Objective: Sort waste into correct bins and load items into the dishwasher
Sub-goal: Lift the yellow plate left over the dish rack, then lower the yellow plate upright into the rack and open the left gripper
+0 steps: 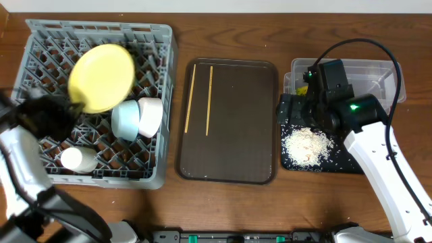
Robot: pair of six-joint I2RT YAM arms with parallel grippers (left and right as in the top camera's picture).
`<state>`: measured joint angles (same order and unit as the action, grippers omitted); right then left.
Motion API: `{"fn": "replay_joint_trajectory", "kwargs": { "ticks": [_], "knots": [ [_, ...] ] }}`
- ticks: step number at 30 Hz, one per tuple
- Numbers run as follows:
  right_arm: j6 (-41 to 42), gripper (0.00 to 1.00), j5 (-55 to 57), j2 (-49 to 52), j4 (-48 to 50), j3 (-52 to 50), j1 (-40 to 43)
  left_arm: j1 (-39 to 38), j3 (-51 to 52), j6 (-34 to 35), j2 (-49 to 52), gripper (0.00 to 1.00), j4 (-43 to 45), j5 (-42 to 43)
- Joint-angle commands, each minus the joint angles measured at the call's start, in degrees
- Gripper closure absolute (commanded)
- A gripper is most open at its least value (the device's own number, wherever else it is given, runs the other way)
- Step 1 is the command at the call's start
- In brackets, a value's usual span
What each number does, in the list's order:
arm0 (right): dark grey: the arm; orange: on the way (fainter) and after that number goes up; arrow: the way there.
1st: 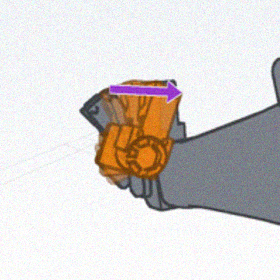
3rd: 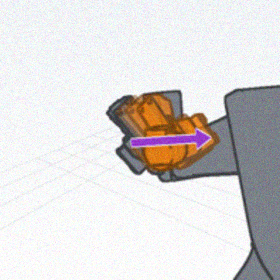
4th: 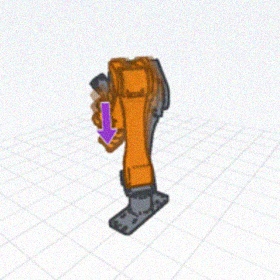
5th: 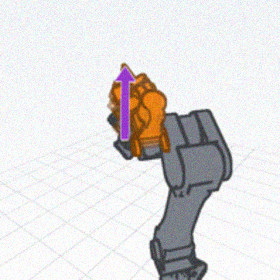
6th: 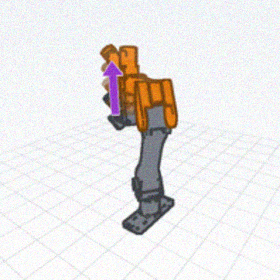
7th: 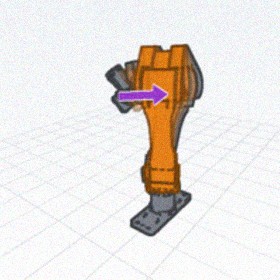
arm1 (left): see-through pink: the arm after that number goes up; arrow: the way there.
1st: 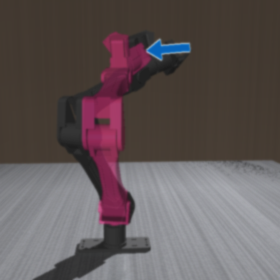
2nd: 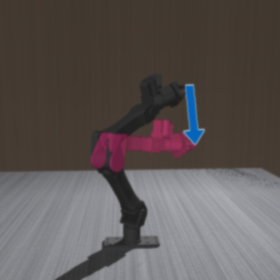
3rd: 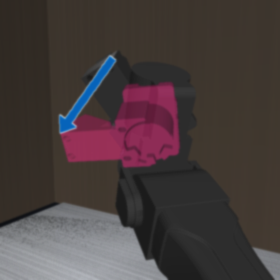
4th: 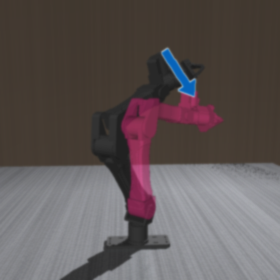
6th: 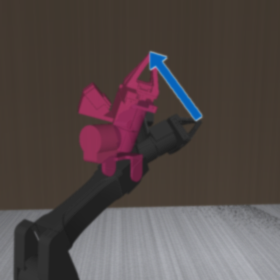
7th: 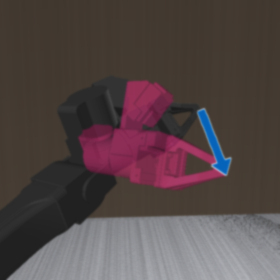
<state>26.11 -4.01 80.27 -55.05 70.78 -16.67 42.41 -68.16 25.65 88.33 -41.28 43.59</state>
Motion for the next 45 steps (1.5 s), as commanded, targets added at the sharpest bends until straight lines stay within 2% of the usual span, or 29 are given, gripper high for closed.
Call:
{"fn": "replay_joint_trajectory", "kwargs": {
  "ticks": [1, 6, 11, 13, 18, 25, 32, 37, 41, 45],
  "knots": [
    [0.0, 0.01, 0.8, 0.5, 0.0, 0.4, 0.5, 3.0, -1.1, 0.1, -5.5, 0.92, -2.9, -8.7],
    [0.0, 0.01, 0.8, 0.5, 0.0, 0.4, 0.5, 3.7, -1.9, -1.6, -13.5, 0.93, -6.0, -25.5],
    [0.0, 0.01, 0.8, 0.5, 0.0, 0.4, 0.5, 0.3, -1.9, -3.4, -19.0, 0.92, -7.0, -45.2],
    [0.0, 0.01, 0.8, 0.5, 0.0, 0.4, 0.5, -1.7, -1.9, -5.8, -19.2, 0.93, -5.9, -50.6],
    [0.0, 0.01, 0.8, 0.5, 0.0, 0.4, 0.5, -5.3, -1.9, -10.0, -17.6, 0.93, -2.0, -51.2],
    [0.0, 0.01, 0.8, 0.5, -0.2, 0.4, 0.5, -5.6, -0.4, -11.9, -16.0, 0.93, 3.1, -50.9],
    [0.0, 0.01, 0.8, 0.5, -0.2, 0.4, 0.5, -6.3, -0.3, -19.3, -15.8, 0.93, 6.3, -50.0],
    [0.0, 0.01, 0.8, 0.5, -0.2, 0.4, 0.5, -10.3, -0.3, -26.1, -14.4, 0.92, 8.1, -50.1],
    [0.0, 0.01, 0.8, 0.5, -0.2, 0.4, 0.5, -13.4, -0.3, -28.7, -12.5, 0.93, 9.8, -54.9],
    [0.0, 0.01, 0.8, 0.5, -0.2, 0.4, 0.5, -14.8, -0.3, -31.8, -10.1, 0.92, 12.2, -55.7]
  ]
}}
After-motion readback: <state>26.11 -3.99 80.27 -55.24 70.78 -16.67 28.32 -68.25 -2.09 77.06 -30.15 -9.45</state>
